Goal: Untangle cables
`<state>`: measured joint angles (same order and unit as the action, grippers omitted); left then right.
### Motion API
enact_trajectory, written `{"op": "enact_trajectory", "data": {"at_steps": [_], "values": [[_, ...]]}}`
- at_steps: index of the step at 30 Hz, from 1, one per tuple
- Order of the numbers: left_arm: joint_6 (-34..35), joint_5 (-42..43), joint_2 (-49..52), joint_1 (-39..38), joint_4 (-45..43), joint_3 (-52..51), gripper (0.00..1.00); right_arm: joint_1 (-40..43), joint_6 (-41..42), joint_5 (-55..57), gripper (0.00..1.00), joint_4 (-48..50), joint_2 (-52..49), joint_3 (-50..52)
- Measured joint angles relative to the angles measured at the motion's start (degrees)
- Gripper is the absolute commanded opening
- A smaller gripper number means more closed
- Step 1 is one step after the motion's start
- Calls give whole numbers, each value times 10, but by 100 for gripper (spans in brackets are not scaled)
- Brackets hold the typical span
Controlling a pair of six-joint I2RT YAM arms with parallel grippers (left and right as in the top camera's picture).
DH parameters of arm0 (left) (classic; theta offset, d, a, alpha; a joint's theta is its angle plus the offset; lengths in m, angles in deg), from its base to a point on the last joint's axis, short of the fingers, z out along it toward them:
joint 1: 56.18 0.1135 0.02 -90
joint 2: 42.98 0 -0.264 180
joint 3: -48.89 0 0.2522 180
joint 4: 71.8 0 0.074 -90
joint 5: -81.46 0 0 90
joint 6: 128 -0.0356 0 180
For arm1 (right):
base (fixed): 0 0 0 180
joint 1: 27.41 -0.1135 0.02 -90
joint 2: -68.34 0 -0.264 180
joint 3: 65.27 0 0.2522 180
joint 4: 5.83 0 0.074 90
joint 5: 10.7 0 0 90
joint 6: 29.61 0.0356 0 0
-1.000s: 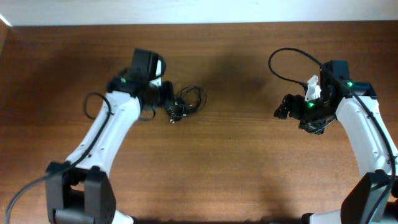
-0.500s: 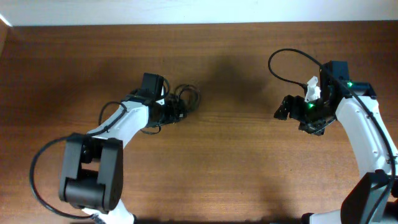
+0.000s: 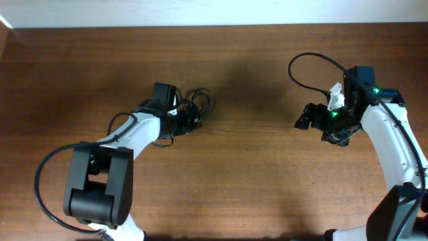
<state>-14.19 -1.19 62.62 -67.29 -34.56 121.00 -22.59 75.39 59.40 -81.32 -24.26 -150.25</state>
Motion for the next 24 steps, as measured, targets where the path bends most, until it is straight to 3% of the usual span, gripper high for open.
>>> {"op": "enact_trajectory", "data": {"at_steps": [2, 4, 9, 14, 20, 24], "values": [[-6, 2, -2, -1, -40, -7, 37, 0, 0, 0, 89, 0, 0, 0], [-9, -3, 0, -1, -77, -13, 38, 0, 0, 0, 89, 0, 0, 0], [-11, -12, 10, -1, -110, -14, 29, 0, 0, 0, 89, 0, 0, 0], [-14, -30, 24, -1, -107, -3, 0, 0, 0, 0, 89, 0, 0, 0], [-30, -25, 20, 1, -61, 9, 0, 0, -4, -19, 88, 11, 0, 0], [-123, 79, -17, 3, -9, 8, 0, -1, -18, -103, 87, 21, 0, -9]]}}
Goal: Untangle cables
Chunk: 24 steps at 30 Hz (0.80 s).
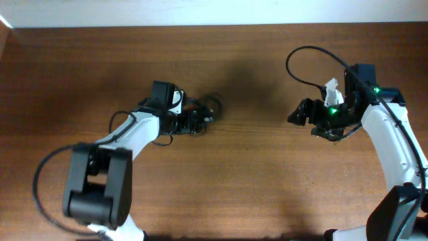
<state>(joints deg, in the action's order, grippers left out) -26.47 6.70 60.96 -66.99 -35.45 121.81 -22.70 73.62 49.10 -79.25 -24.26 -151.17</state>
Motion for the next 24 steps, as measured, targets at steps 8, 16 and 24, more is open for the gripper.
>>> {"op": "enact_trajectory", "data": {"at_steps": [8, 16, 24], "values": [[-60, 144, -243, -2, 3, 30, 0, -125, 44, -58, 82, 37, 38, -202], [-55, 194, -245, -2, 5, 30, 0, -247, 163, 3, 81, 129, 7, -204], [-50, 240, -245, -3, 15, 30, 0, -285, 222, 30, 73, 179, -94, -204]]}}
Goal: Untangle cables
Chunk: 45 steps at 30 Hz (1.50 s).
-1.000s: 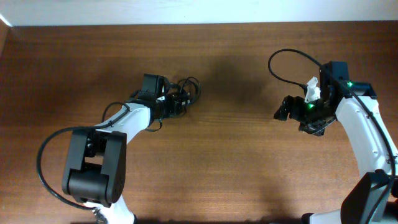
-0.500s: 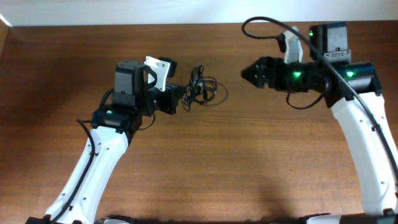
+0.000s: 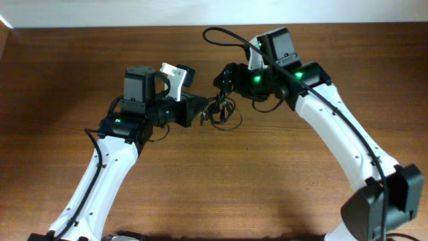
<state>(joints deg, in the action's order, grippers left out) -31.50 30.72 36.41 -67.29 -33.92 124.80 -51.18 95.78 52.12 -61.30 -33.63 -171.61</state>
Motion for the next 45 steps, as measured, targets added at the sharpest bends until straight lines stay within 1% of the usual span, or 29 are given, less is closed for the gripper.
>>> {"op": "enact_trajectory", "data": {"at_steps": [6, 8, 9, 11, 13, 16, 18, 20, 23, 24, 25, 28, 32, 34, 35, 36, 37, 38, 40, 42, 43, 45], "values": [[0, 1, 0, 0, 4, 0, 0, -3, 23, -8, 58, 18, -27, 0], [0, 2, 0, 0, 4, 0, 0, -9, 25, -10, 48, 19, -31, 0], [0, 2, 0, 0, 4, 0, 0, -13, 26, -10, 32, 19, -34, 0], [0, 2, 0, 0, 4, 0, 0, -23, 30, -11, 4, 19, -38, 0], [0, 0, 0, 0, 6, 0, 0, -25, 33, -14, 4, 19, -41, 0], [2, -40, 0, -2, 22, 0, 0, -11, 34, -28, 4, 20, -41, 0], [12, -95, 0, -3, 42, 0, 0, 11, 34, -41, 4, 18, -37, 0], [34, -172, 0, -6, 64, 0, 0, 39, 32, -56, 4, -8, -15, 0], [56, -256, 0, -5, 71, 2, 0, 84, 5, -74, 4, -78, 40, 0], [62, -294, 0, 10, 76, 2, 0, 113, -6, -74, 4, -109, 56, 0], [65, -315, 0, 23, 76, 2, 0, 135, -14, -74, 4, -126, 63, 0], [69, -344, 0, 45, 75, 2, 0, 184, -42, -83, 4, -179, 66, 0], [73, -328, 0, 59, 76, 2, 1, 205, -66, -91, 4, -209, 66, 0], [72, -298, 0, 62, 76, 2, 18, 205, -72, -80, 4, -213, 66, 0], [67, -277, 0, 62, 76, 2, 37, 205, -74, -67, 4, -213, 66, 0], [61, -264, 0, 60, 78, 2, 47, 203, -75, -58, 4, -213, 66, 0], [49, -245, 0, 58, 78, 2, 59, 200, -76, -45, 4, -213, 66, 0], [30, -211, 0, 48, 78, 2, 66, 197, -76, -36, 4, -213, 66, 0], [-2, -143, 0, 20, 59, 2, 67, 186, -79, -21, 4, -212, 66, 0], [-10, -99, 0, -4, 20, 2, 67, 177, -80, -13, 4, -211, 66, 0], [-9, -75, 0, -20, -7, 2, 67, 172, -80, -11, 4, -210, 66, 0], [19, -54, 0, -45, -60, 2, 65, 166, -76, -5, 4, -206, 65, 0]]}}
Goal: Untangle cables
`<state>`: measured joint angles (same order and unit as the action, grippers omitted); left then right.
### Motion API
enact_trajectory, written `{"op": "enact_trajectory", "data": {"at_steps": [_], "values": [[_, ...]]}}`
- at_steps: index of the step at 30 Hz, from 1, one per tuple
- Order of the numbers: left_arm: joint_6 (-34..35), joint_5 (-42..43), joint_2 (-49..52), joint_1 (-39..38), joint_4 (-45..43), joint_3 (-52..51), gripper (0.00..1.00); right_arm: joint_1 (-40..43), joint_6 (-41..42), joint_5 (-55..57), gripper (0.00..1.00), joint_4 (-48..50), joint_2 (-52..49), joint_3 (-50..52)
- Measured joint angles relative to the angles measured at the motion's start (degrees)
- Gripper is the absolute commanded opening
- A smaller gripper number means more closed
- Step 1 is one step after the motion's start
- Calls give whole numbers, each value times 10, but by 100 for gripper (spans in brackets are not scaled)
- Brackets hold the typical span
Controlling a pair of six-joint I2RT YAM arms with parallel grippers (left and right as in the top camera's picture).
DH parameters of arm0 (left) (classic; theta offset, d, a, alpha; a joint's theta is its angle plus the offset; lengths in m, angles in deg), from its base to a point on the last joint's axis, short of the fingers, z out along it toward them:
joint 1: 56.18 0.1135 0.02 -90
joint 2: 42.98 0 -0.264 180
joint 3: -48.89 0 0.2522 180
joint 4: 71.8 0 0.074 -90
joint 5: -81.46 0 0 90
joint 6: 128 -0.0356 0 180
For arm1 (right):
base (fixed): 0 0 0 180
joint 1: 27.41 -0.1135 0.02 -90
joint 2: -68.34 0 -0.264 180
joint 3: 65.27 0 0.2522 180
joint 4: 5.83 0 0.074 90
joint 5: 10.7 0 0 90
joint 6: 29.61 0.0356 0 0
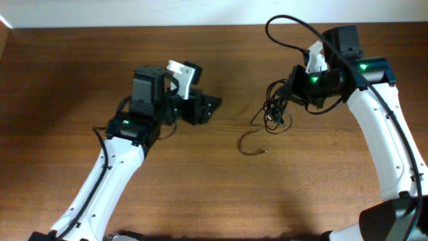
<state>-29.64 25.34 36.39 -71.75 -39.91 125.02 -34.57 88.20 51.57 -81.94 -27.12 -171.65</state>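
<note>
The black tangled cable bundle [274, 107] hangs right of the table's middle, with my right gripper [289, 94] shut on its upper part. One thin strand [251, 146] trails down from the bundle and curls on the wood. My left gripper [208, 107] sits well to the left of the bundle, apart from it. Its jaws look spread, with nothing between them.
The right arm's own black supply cable [287, 27] arches above its wrist near the back edge. The brown wooden table [214, 201] runs under both arms, and a white wall strip [134, 10] borders it at the back.
The bundle has left my left gripper and gone right with my right gripper. The two grippers, which met at the bundle, now stand far apart. A strand now trails onto the table.
My left gripper was on the bundle on the table left of centre, with the right arm far off to the right. Then both grippers met at the bundle near the middle. Now only the right one holds it, on the right side.
</note>
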Motion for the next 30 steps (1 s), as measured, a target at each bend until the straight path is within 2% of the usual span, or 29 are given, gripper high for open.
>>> {"op": "enact_trajectory", "data": {"at_steps": [2, 8, 11, 14, 17, 21, 23, 28, 30], "values": [[36, -1, 0, -29, -35, 0, 64, -10, 23, 28, 4, 5, -5, 0], [130, -76, 1, -118, -46, 0, 66, -44, 96, 81, 4, 75, -15, 0], [150, -89, 21, -138, -67, 0, 67, -46, 108, 85, 4, 76, -15, 0], [154, -93, 56, -152, -106, 0, 64, -46, 112, 87, 4, 76, -15, 0], [131, -93, 102, -170, -148, 0, 62, -46, 112, 89, 4, 75, -15, 0], [77, -75, 104, -174, -200, 0, 66, -46, 112, 89, 4, 75, -15, 0], [40, -64, 85, -175, -195, 0, 66, -46, 112, 89, 4, 76, -15, 0], [-2, -58, 69, -193, -175, 0, 66, -46, 112, 89, 4, 76, -15, 0], [-12, -76, 69, -210, -172, 0, 61, -46, 112, 89, 4, 76, -15, 0]]}}
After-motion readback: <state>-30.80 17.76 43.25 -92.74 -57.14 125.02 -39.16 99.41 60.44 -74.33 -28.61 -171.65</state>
